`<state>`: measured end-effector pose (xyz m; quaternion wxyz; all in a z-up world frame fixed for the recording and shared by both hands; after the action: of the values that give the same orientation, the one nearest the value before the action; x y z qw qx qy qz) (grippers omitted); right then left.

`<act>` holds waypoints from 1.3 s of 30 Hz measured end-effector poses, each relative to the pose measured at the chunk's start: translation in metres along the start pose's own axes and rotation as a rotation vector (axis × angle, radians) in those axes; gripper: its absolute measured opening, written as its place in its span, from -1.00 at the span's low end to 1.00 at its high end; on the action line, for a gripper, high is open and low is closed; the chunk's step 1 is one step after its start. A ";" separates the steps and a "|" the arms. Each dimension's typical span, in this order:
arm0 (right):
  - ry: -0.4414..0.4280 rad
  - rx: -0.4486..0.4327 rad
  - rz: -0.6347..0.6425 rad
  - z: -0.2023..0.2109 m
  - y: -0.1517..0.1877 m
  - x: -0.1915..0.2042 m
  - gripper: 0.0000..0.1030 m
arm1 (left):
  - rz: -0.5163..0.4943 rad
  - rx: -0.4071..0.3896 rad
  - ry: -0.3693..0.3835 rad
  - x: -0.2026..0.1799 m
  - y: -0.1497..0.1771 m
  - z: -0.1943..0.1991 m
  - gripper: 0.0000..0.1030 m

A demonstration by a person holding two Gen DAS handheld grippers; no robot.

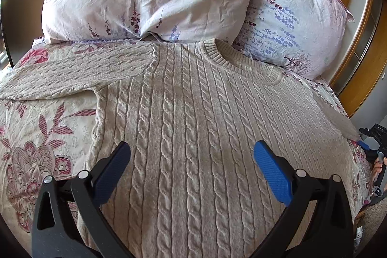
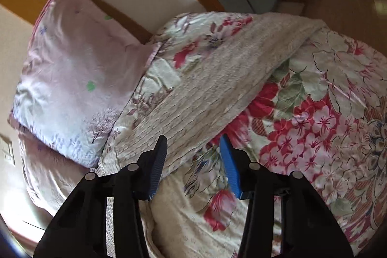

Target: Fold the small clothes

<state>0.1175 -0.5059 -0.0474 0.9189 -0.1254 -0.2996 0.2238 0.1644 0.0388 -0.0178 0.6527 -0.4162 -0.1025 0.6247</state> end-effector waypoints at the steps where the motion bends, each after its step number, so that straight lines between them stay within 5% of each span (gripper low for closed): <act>1: 0.002 0.009 -0.019 -0.005 -0.003 -0.003 -0.09 | 0.023 0.011 0.017 0.004 0.002 -0.005 0.97; 17: 0.028 -0.063 -0.083 -0.025 -0.021 -0.012 -0.79 | 0.096 0.012 0.104 0.015 0.008 -0.015 0.97; 22: -0.023 -0.195 0.034 0.007 -0.028 0.025 -0.80 | 0.078 0.027 0.077 0.014 0.008 -0.018 0.97; 26: -0.166 -0.234 0.178 0.032 -0.013 0.080 -0.80 | 0.066 0.037 0.061 0.013 0.009 -0.020 0.97; 33: -0.360 -0.051 0.522 0.018 0.091 0.181 -0.80 | 0.072 0.032 0.072 0.015 0.009 -0.020 0.97; 39: -0.269 0.136 0.668 -0.036 0.160 0.199 -0.79 | 0.077 0.029 0.079 0.015 0.009 -0.019 0.97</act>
<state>0.2291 -0.2734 -0.0353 0.7539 -0.1244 -0.3446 0.5453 0.1732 0.0434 -0.0415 0.6375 -0.4347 -0.0518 0.6340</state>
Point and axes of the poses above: each gripper's, at about its wrist camera, not at the fingertips, and z roughly against the way its jaws point, x to its left, y to its underside, the point moved 7 cm from there along -z, roughly the way its jaws point, and after that the axes turned 14 degrees about y, right-handed, at the moved point
